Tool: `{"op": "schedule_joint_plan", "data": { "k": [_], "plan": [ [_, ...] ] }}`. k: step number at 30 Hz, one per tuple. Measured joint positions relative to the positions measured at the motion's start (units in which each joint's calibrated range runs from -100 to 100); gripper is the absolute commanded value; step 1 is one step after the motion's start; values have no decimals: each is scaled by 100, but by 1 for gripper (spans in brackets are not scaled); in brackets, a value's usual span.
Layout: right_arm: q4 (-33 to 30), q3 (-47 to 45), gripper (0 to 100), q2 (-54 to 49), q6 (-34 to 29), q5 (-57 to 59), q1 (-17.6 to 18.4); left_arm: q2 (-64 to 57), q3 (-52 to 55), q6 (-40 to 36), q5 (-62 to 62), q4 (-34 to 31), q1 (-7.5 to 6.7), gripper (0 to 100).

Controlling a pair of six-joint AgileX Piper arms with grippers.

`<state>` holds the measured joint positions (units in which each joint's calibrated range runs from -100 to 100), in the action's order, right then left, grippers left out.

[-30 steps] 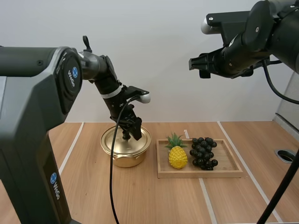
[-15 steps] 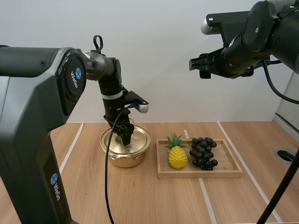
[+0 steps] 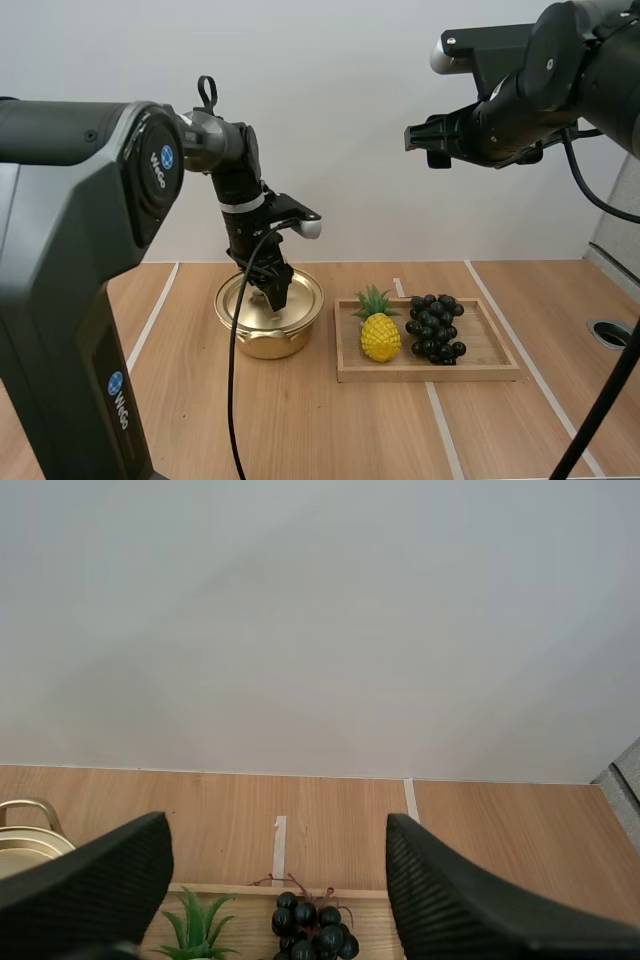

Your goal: Open the pot, put the pineapple inside, and close it

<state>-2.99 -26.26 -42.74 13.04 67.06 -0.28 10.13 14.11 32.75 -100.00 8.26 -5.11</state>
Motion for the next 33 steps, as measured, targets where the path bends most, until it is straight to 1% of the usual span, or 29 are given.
{"op": "schedule_joint_plan", "data": {
  "k": [3, 20, 21, 23, 24, 25, 26, 33],
  "plan": [
    [0, 0, 100, 0, 0, 0, 0, 0, 0, 0, 0, 101, 0, 100],
    [0, 0, 100, 0, 0, 0, 0, 0, 0, 99, 0, 41, 0, 100],
    [0, 0, 100, 0, 0, 0, 0, 0, 0, 111, 0, 4, 0, 94],
    [0, 0, 100, 0, 0, 0, 0, 0, 0, 111, 19, -34, 0, 54],
    [0, 0, 100, 0, 0, 0, 0, 0, 0, 111, 60, -48, 0, 37],
    [0, 0, 100, 0, 0, 0, 0, 0, 0, 80, 128, -61, 0, 14],
    [0, 0, 100, 0, 0, 0, 0, 0, 0, 50, 217, -61, 0, 0],
    [0, 0, 100, 0, 0, 0, 0, 0, 0, -36, 419, -100, 0, 0]
  ]
}}
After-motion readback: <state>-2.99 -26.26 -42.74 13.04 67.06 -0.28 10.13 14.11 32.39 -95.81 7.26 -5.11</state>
